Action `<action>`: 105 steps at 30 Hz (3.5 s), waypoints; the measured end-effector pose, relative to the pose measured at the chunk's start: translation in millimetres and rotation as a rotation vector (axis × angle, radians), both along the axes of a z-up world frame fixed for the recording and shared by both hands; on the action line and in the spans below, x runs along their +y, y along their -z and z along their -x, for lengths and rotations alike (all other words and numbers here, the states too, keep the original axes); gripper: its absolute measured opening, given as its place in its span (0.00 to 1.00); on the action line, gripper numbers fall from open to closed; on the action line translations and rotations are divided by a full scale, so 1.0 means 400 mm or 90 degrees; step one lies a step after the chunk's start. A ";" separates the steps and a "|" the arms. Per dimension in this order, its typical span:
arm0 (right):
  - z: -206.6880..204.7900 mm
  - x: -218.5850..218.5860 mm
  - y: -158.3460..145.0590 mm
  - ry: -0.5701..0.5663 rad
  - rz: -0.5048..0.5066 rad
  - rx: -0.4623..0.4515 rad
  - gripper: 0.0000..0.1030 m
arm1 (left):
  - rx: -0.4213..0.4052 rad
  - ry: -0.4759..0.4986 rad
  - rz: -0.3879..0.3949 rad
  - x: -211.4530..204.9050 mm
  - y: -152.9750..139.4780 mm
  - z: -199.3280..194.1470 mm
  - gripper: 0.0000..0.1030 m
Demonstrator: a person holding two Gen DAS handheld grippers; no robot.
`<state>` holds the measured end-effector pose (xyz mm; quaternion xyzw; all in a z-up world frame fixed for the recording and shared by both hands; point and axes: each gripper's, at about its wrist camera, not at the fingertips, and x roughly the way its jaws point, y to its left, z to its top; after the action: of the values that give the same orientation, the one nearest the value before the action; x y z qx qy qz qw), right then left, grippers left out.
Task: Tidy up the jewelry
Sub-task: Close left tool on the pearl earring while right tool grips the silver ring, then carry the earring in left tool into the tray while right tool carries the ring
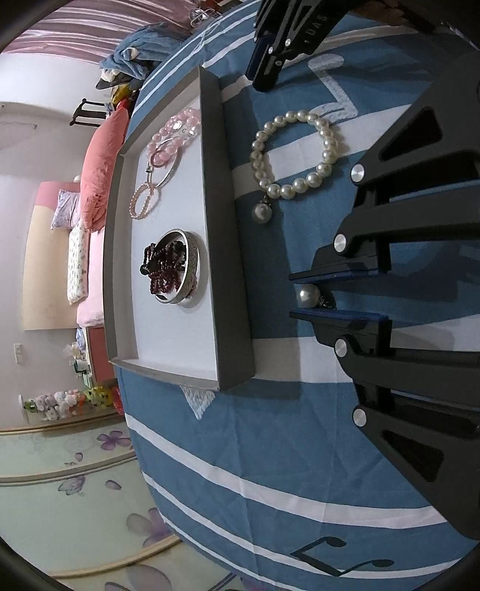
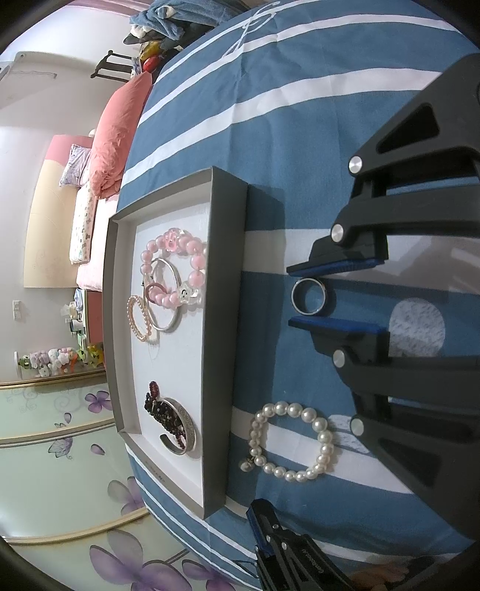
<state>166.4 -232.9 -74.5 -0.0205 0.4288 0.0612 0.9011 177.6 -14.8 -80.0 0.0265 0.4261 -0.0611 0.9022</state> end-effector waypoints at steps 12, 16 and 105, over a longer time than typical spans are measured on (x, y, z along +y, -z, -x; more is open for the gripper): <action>-0.001 0.000 0.000 0.000 0.000 0.000 0.22 | 0.002 -0.001 0.010 0.004 -0.004 -0.006 0.14; -0.001 0.000 0.000 0.000 0.001 0.000 0.22 | 0.002 -0.001 0.013 0.004 -0.006 -0.008 0.14; 0.061 0.074 -0.265 0.046 -0.032 -0.404 0.21 | -0.309 -0.008 0.020 -0.049 -0.195 -0.008 0.14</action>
<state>142.1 -203.5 31.3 -0.0009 0.1254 0.0302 0.9916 180.9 -34.3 -1.9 0.0236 0.1963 -0.0543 0.9788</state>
